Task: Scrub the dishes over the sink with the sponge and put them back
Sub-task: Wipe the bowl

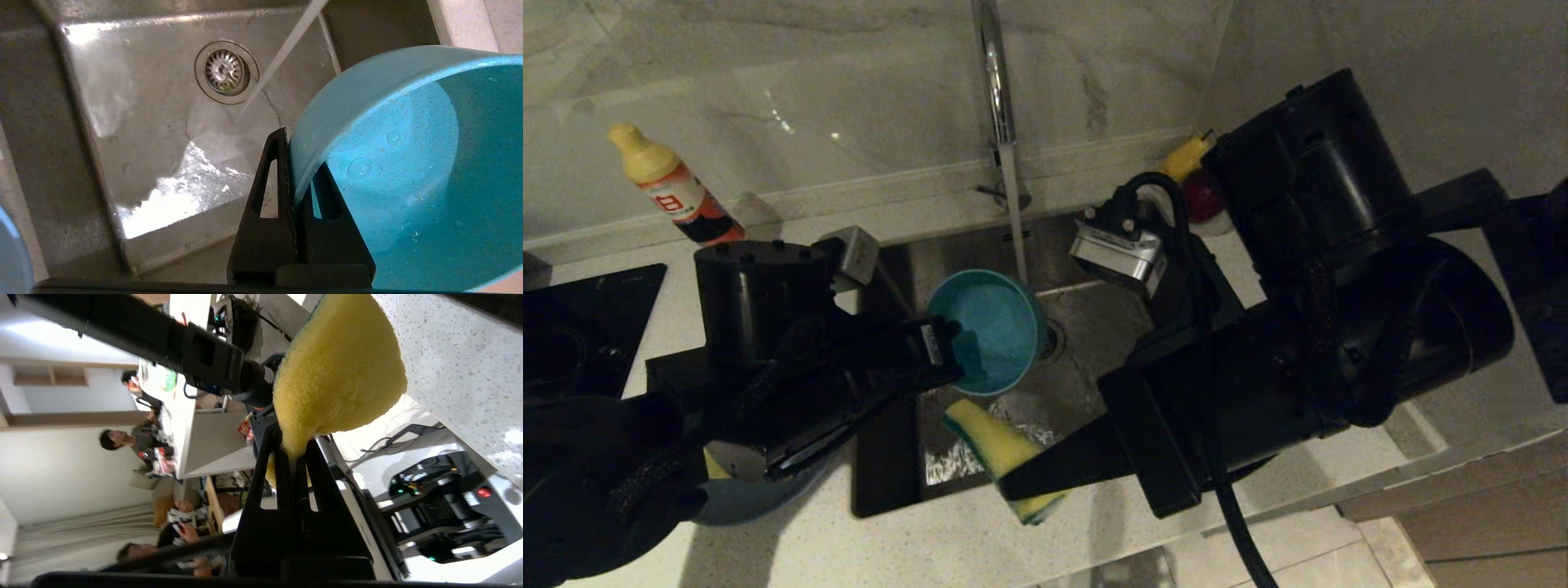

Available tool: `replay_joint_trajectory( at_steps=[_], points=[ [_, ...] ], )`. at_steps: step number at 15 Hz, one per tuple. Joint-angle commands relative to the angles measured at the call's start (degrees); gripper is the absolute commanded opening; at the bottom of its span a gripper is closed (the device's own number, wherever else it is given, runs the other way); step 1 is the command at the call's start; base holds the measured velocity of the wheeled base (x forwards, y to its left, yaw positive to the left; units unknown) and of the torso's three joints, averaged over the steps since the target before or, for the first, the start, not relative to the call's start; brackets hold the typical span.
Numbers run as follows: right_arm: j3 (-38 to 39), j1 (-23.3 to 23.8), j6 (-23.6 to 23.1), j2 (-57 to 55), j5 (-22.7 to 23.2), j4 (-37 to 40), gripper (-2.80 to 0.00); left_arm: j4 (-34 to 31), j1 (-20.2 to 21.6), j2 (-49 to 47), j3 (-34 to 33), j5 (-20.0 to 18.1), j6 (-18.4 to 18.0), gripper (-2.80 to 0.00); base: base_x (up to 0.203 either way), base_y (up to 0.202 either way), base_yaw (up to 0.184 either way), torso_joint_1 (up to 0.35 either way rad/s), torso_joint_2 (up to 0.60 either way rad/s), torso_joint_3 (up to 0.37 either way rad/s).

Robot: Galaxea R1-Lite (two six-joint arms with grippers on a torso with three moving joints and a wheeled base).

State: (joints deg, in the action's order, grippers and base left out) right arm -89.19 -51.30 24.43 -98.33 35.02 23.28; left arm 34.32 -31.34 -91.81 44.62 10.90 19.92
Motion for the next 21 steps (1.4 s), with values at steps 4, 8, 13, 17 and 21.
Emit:
replay_joint_trajectory(
  at_steps=[4, 8, 13, 17, 21],
  points=[
    [-3.8, 0.3, 2.0, -4.2, 0.2, 0.3, -2.80, 0.3, -1.2, 0.7, -1.1, 0.1, 0.3, -2.80, 0.000, 0.000, 0.000, 0.000, 0.00, 0.000],
    [-7.0, 1.9, 5.0, -7.2, 0.1, 0.0, -2.80, 1.3, -1.2, 1.2, -1.1, 0.2, 0.0, -2.80, 0.000, 0.000, 0.000, 0.000, 0.00, 0.000],
    [-12.1, 4.9, 8.7, -10.6, -0.7, 0.3, -2.80, 1.4, -1.2, 1.1, -1.6, 0.3, -0.1, -2.80, 0.000, 0.000, 0.000, 0.000, 0.00, 0.000],
    [-14.9, 6.5, 10.1, -12.0, -1.1, 0.4, -2.80, 1.5, -1.2, 1.0, -2.4, 0.3, -0.1, -2.80, 0.000, 0.000, 0.000, 0.000, 0.00, 0.000],
    [-14.4, 6.8, 11.0, -9.6, -1.0, 0.4, -2.80, 1.6, -1.1, 0.8, -2.2, 0.4, -0.1, -2.80, 0.000, 0.000, 0.000, 0.000, 0.00, 0.000]
  ],
)
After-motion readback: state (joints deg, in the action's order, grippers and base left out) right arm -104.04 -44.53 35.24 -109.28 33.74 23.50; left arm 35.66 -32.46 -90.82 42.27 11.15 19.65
